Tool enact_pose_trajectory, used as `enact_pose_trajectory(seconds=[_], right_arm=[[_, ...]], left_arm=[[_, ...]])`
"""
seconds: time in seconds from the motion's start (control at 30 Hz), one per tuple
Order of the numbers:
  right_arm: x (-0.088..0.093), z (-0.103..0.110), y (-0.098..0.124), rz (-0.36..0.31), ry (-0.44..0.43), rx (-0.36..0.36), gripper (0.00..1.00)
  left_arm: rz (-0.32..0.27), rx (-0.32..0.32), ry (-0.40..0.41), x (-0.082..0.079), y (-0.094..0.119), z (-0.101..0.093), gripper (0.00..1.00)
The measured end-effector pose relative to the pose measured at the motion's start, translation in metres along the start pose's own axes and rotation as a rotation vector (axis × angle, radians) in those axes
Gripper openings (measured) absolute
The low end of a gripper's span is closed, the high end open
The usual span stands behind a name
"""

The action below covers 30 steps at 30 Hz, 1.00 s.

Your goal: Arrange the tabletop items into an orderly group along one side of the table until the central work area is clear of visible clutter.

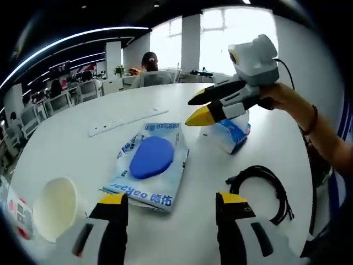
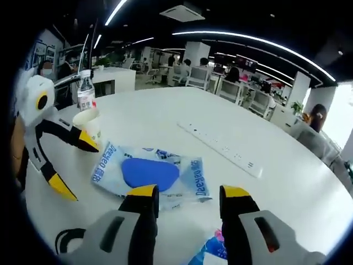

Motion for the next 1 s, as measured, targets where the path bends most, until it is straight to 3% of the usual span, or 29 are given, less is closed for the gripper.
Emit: enact_pose_trajectory(seconds=[0.17, 0.33, 0.4, 0.53, 0.63, 0.77, 1.0], right_arm=[[0.002, -0.005, -0.01, 0.049, -0.101, -0.013, 0.37], [-0.001, -0.013, -0.016, 0.047, -0.122, 0.004, 0.34], [-0.001, -0.015, -0.019, 0.059, -0.116, 0.014, 0.28], [0.003, -0.024, -0.023, 0.089, -0.16, 0.051, 0.07], [0.0, -0.032, -0.027, 0.047, -0.211, 0.066, 0.09], [0.007, -0.023, -0.031, 0.11, -0.285, -0.018, 0.24], [0.005, -0.023, -0.046, 0.14, -0.322, -0.046, 0.3]], left_arm=[[0.01, 0.01, 0.075, 0.003, -0.002, -0.002, 0.66], [0.007, 0.011, 0.113, 0.004, -0.003, -0.003, 0.77], [0.004, 0.001, 0.126, 0.004, -0.004, -0.002, 0.79], [0.005, 0.005, 0.129, -0.001, -0.006, 0.008, 0.8], [0.014, 0.003, 0.123, 0.001, -0.006, 0.006, 0.82], [0.017, 0.02, 0.189, -0.001, -0.005, 0.007, 0.82], [0.025, 0.035, 0.239, 0.001, -0.007, 0.005, 0.82]])
Point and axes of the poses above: the point that each gripper's makers call its tool centre point, and the gripper's own axes: y roughly backward along the fingers, z roughly to its left, x roughly out of its underside, the point moved 5 cm from there along y, roughly backward along the fingers, and after that the axes turned 2 degrees about -z, right-handed, at the moved point
